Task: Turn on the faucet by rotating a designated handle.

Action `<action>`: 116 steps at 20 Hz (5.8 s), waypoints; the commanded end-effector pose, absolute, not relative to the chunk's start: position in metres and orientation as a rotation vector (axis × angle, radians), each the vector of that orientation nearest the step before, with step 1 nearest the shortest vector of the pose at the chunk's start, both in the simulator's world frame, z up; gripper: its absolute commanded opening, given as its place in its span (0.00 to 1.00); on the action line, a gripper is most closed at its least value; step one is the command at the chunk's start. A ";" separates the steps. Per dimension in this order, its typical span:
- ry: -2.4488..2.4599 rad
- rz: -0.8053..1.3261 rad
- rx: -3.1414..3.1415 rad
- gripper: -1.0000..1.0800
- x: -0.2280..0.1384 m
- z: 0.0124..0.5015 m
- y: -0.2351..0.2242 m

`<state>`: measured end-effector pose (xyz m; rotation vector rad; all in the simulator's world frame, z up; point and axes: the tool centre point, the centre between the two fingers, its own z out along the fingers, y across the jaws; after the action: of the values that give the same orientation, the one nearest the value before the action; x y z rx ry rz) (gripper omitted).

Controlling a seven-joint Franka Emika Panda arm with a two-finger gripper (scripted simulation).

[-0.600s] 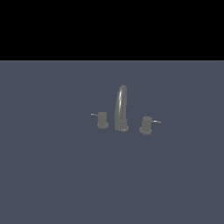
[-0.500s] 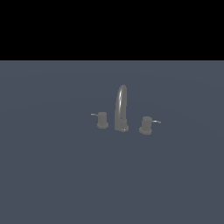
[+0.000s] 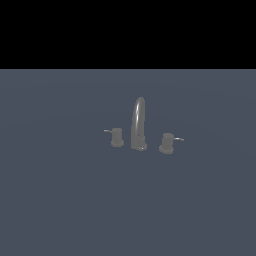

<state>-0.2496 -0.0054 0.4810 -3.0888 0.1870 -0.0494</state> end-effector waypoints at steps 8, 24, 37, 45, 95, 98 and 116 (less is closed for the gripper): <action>0.410 -0.045 -3.070 0.00 -0.232 0.445 0.022; 0.933 -0.035 -2.959 0.00 -0.175 0.360 0.076; 1.319 -0.025 -2.810 0.00 -0.119 0.292 0.104; 1.525 -0.019 -2.707 0.00 -0.085 0.255 0.112; 2.456 0.000 -1.958 0.00 0.082 0.063 0.064; 2.456 0.000 -1.959 0.00 0.082 0.063 0.064; 2.458 -0.006 -1.951 0.00 0.047 0.063 0.083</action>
<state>0.0572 0.0826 0.0631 -1.9412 2.4485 -0.0161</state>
